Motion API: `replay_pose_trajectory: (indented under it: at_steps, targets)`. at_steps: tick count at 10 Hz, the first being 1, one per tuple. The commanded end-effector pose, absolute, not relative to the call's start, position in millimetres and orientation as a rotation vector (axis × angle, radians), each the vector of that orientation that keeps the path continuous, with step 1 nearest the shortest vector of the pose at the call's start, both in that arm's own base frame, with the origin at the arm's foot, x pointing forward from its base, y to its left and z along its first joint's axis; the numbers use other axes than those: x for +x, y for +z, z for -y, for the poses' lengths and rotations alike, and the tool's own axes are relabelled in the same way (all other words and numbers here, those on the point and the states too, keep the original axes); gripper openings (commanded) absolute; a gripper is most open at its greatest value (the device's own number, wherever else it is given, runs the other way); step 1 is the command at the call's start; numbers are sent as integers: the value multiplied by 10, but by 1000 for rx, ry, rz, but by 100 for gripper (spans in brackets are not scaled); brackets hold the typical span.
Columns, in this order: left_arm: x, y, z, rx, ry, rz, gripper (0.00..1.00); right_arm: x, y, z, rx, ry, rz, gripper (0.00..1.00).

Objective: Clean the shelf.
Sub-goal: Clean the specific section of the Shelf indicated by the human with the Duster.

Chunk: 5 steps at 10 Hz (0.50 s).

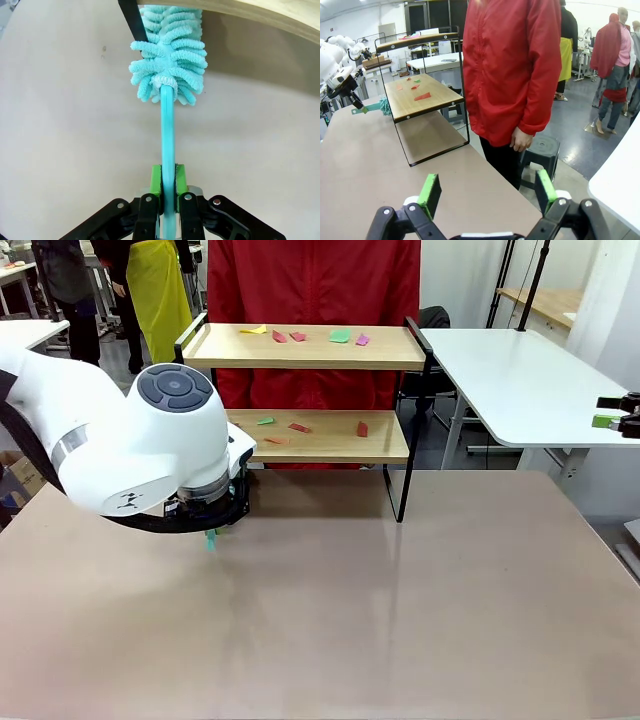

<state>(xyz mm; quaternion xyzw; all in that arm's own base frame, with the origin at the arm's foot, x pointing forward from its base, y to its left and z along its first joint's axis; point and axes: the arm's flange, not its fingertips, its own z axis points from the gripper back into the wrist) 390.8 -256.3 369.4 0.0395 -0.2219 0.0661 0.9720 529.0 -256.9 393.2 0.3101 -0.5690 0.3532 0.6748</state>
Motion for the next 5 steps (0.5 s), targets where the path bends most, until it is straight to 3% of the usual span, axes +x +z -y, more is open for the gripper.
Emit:
replay_pose_trajectory:
  at_steps: [1,5]
  targets:
    - [3905,3706,2534,100,136,445,13,5300,4004,2531,686,787,1267,100]
    - [3907,3689,2561,83,131,445,13,5300,4004,2531,686,787,1267,100]
